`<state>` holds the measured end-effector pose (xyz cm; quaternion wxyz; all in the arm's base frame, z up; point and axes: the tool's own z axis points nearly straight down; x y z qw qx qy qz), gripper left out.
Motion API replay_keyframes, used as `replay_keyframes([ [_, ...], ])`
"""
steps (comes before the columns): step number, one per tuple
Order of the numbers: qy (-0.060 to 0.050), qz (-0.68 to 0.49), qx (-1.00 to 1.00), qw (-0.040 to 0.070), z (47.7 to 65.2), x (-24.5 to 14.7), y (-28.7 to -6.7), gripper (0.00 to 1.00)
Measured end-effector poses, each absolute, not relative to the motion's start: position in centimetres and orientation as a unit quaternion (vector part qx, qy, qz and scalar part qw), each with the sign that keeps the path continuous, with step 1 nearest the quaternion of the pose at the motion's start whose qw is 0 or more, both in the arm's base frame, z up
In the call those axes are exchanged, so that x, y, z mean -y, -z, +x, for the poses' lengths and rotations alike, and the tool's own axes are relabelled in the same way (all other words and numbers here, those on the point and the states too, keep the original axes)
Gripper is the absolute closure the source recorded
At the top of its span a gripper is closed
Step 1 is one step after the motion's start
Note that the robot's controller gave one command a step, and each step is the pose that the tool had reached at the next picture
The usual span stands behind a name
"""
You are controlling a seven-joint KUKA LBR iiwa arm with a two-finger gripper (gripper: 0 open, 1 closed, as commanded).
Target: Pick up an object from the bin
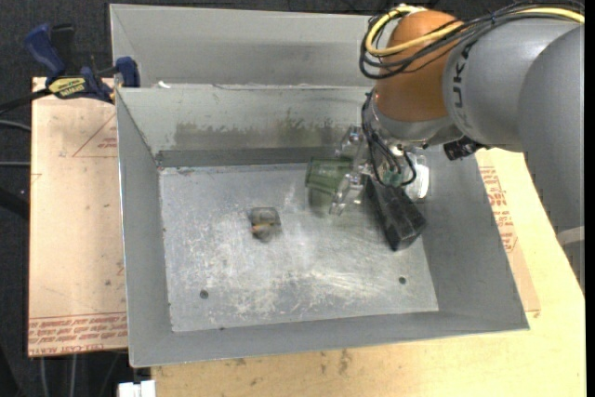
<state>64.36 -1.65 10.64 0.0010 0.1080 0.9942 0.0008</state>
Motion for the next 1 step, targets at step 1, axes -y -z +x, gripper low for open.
replay_keyframes([
  [1,-0.001,0.108,-0.994,0.003,64.42,1.64,-11.52,1.0],
])
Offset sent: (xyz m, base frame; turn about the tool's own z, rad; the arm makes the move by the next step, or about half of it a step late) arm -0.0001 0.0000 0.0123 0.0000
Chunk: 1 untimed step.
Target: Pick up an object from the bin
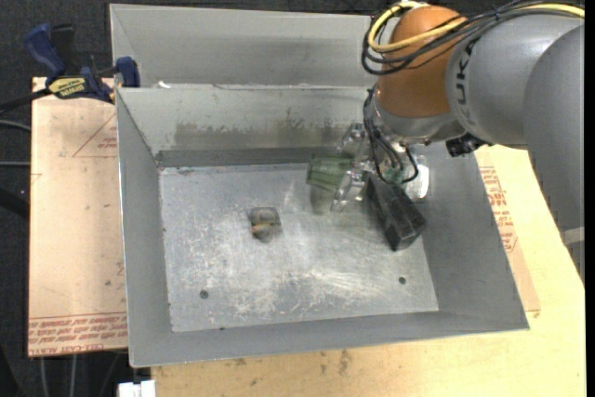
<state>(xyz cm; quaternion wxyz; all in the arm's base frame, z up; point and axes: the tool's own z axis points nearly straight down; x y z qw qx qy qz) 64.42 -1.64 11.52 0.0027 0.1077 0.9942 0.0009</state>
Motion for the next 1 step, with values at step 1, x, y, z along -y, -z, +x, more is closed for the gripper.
replay_keyframes([
  [1,-0.001,0.107,-0.994,0.003,64.45,1.63,-11.84,1.0],
])
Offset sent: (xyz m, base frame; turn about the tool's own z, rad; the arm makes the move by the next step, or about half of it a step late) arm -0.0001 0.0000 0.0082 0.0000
